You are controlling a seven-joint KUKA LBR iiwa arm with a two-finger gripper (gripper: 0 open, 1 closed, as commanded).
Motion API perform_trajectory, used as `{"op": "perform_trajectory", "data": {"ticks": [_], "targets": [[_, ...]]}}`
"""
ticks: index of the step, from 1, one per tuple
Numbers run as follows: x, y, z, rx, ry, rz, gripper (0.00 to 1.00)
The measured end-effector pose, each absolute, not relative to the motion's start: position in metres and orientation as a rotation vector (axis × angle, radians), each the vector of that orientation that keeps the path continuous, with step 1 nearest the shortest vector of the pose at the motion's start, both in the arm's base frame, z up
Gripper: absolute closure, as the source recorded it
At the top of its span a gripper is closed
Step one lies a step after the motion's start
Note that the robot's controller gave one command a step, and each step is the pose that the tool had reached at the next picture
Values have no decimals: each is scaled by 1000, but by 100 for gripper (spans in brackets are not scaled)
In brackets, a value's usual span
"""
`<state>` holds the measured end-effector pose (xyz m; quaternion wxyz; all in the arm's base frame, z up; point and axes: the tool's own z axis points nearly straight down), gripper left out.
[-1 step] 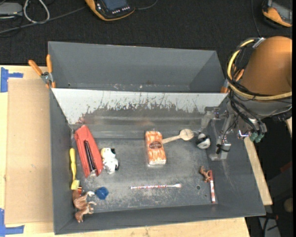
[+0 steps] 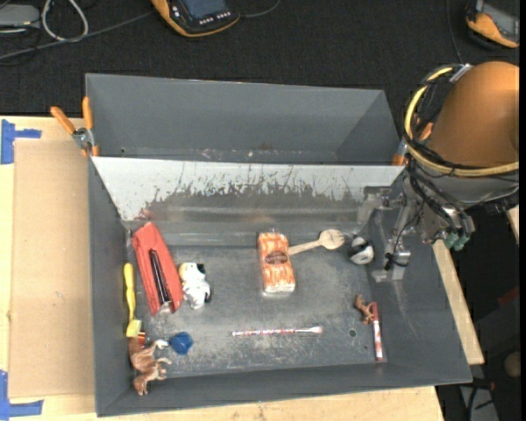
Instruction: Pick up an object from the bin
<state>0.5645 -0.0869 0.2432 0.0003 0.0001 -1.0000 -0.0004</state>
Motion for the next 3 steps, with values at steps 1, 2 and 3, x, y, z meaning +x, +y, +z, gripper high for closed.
{"op": "perform_trajectory", "data": {"ticks": [1,2,3], "targets": [[591,-65,152,-11,-3143,-1,0],[616,-44,148,-149,-3145,0,0],[619,-47,114,-263,-3128,-3,0]]}}
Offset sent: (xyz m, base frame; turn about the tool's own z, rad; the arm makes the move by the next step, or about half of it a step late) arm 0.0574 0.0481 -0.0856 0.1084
